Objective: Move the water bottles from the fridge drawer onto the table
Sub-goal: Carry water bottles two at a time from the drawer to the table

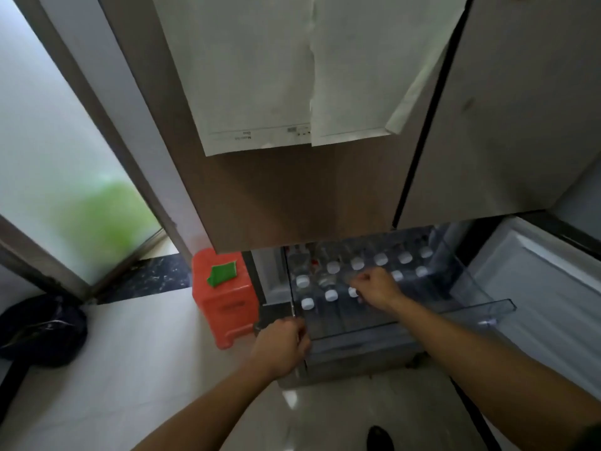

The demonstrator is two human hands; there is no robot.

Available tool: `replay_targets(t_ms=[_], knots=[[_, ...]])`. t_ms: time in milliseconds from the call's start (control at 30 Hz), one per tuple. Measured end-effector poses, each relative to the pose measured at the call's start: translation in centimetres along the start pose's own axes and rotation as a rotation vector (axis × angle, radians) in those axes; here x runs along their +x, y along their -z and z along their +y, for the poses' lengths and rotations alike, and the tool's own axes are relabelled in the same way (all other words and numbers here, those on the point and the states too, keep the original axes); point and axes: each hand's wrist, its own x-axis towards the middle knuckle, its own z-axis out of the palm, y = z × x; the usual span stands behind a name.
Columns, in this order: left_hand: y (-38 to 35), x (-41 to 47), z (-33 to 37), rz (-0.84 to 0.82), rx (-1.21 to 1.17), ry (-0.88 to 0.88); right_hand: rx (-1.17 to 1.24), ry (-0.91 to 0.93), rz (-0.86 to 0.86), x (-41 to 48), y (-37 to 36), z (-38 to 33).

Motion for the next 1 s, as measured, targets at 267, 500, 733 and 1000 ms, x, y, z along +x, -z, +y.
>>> replay_targets(t_ms=[267,500,733,1000], knots=[[-0.1,0.6,0.5,0.04,-0.049,0.143,0.543,-0.249,-0.179,9.0,-3.9,-2.4],[-0.1,1.8,1.8,0.108,-0.066,0.303,0.679,-0.28,-0.258,9.5,-4.2,-3.6],[-1.5,7.4,3.2,0.218,-0.51,0.522,0.693,-0.213,-0.201,8.1,-0.7,-0.4],[-4.6,13.6,3.5,0.423,-0.831,0.731,0.56,-0.189,-0.087,4.4,8.0,3.8]])
